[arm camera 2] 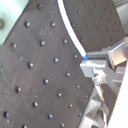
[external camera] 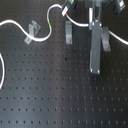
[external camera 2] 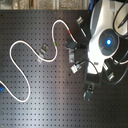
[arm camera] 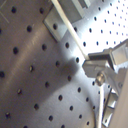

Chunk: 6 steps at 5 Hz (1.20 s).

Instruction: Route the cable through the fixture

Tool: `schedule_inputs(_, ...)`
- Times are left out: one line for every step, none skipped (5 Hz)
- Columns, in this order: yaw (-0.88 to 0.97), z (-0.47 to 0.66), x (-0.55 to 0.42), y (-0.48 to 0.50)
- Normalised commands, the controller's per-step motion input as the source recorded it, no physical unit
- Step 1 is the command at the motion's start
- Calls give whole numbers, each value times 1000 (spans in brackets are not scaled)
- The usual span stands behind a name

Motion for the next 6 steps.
schedule_inputs(0, 0, -1, -11)
schedule_inputs(0, 40, 38, -5)
schedule_inputs(91, -444, 369, 0)
schedule_inputs(0, -635, 278, -2)
schedule_inputs(0, -370, 227, -20)
schedule_inputs(-197, 12, -64, 516)
